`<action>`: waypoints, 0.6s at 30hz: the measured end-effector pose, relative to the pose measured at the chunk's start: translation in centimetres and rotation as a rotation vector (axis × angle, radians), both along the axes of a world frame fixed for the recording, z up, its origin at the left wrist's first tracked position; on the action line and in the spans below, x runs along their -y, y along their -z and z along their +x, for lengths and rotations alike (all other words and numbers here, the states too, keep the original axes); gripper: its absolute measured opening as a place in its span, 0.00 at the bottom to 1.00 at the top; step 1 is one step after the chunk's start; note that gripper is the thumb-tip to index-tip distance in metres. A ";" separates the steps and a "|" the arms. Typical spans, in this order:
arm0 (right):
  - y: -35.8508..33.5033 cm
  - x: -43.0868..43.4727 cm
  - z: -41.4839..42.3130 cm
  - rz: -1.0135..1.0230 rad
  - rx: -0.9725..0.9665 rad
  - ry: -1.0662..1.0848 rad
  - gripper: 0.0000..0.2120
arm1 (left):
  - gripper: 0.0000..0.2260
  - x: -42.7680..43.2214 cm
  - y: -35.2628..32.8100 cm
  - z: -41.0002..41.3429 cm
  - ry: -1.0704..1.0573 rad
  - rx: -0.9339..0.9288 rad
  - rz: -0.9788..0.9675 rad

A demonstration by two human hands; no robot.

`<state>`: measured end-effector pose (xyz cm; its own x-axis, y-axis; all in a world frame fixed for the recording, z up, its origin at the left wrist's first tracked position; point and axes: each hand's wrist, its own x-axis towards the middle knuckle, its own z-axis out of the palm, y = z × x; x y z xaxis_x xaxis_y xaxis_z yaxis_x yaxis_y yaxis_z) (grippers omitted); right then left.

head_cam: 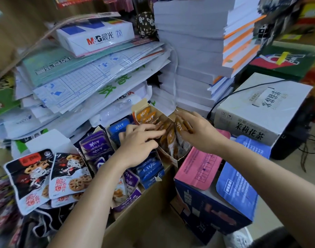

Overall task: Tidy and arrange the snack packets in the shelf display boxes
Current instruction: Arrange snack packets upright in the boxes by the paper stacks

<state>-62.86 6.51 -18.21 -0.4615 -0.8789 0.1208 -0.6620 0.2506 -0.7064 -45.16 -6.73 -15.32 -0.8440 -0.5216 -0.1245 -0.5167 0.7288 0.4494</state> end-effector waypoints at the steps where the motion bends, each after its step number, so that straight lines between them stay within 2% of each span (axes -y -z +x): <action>1: 0.1 0.0 0.1 0.012 0.038 -0.049 0.34 | 0.24 -0.2 0.0 0.0 0.032 0.023 -0.008; 3: 0.3 -0.1 0.3 -0.007 0.056 -0.111 0.39 | 0.27 -0.5 0.0 0.0 0.100 0.061 -0.037; 5: 0.4 -0.2 0.4 -0.041 -0.009 -0.143 0.42 | 0.27 -0.5 -0.1 0.1 0.130 0.076 -0.011; 7: 0.5 -0.3 0.5 -0.047 -0.034 -0.159 0.43 | 0.27 -0.2 -0.3 0.3 0.135 0.087 0.035; 9: 0.6 -0.2 0.6 -0.057 -0.058 -0.137 0.36 | 0.27 0.0 -0.2 0.4 0.143 0.077 0.041; 12: 0.6 0.0 0.4 -0.104 -0.127 -0.054 0.15 | 0.21 0.3 0.2 0.4 0.037 -0.056 0.017; 14: 0.5 -0.2 0.0 -0.092 -0.112 -0.024 0.10 | 0.22 0.4 0.7 0.4 -0.062 -0.078 -0.101; 16: 0.4 -0.3 -0.4 -0.075 -0.101 -0.022 0.08 | 0.23 0.5 1.1 0.3 -0.098 -0.006 -0.239; 18: 0.4 -0.5 -0.6 -0.070 -0.105 -0.048 0.08 | 0.26 0.4 1.5 0.3 -0.089 0.050 -0.296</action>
<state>-63.49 6.99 -18.63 -0.4009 -0.8872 0.2284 -0.7431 0.1691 -0.6474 -44.90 -7.13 -16.78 -0.7903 -0.6127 0.0033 -0.6002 0.7753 0.1965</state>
